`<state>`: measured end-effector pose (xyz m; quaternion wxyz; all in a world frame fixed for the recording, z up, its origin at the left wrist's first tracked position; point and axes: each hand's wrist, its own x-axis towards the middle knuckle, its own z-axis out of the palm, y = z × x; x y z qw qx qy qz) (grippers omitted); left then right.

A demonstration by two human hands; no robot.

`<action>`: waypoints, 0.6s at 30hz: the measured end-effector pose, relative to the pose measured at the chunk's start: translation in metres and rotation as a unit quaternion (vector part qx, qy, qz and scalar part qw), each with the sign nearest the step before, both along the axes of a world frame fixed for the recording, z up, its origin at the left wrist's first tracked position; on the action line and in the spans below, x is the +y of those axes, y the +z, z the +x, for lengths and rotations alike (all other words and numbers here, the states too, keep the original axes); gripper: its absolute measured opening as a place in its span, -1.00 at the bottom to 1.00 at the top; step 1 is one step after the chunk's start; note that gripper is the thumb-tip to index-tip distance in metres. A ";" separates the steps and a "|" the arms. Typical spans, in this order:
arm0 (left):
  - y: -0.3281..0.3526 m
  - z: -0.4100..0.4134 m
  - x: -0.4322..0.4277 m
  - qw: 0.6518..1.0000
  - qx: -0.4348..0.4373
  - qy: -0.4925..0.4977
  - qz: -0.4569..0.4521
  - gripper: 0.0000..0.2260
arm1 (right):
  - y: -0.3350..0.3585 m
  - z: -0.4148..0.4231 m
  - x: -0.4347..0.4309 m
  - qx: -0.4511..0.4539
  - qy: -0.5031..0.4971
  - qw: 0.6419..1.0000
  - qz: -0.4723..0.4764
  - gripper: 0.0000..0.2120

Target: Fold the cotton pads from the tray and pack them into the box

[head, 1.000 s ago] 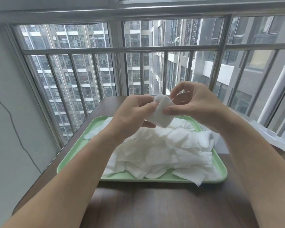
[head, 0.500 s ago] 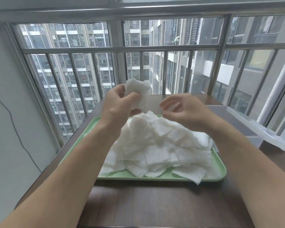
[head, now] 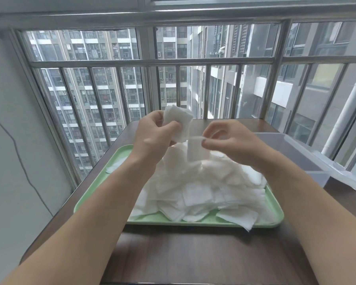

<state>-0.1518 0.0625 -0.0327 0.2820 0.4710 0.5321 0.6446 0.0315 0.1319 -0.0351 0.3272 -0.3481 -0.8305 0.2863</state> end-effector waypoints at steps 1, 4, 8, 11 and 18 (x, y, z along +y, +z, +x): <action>0.000 0.000 0.000 1.000 -0.002 0.003 0.000 -0.85 | 0.003 0.001 -0.001 0.072 0.005 0.996 -0.047 -0.94; 0.000 -0.001 -0.001 1.000 0.002 -0.002 -0.002 -0.85 | 0.010 0.004 -0.002 0.255 0.051 0.945 -0.197 -0.92; -0.001 0.004 -0.005 0.999 0.011 -0.043 0.006 -0.83 | 0.011 0.007 -0.004 0.331 0.130 0.898 -0.260 -0.95; -0.001 0.007 -0.006 0.997 0.030 -0.066 0.007 -0.85 | 0.014 0.010 -0.007 0.319 0.178 0.902 -0.232 -0.83; 0.001 0.016 -0.009 0.993 0.046 -0.112 0.009 -0.84 | 0.014 0.008 -0.010 0.276 0.091 0.943 -0.160 -0.57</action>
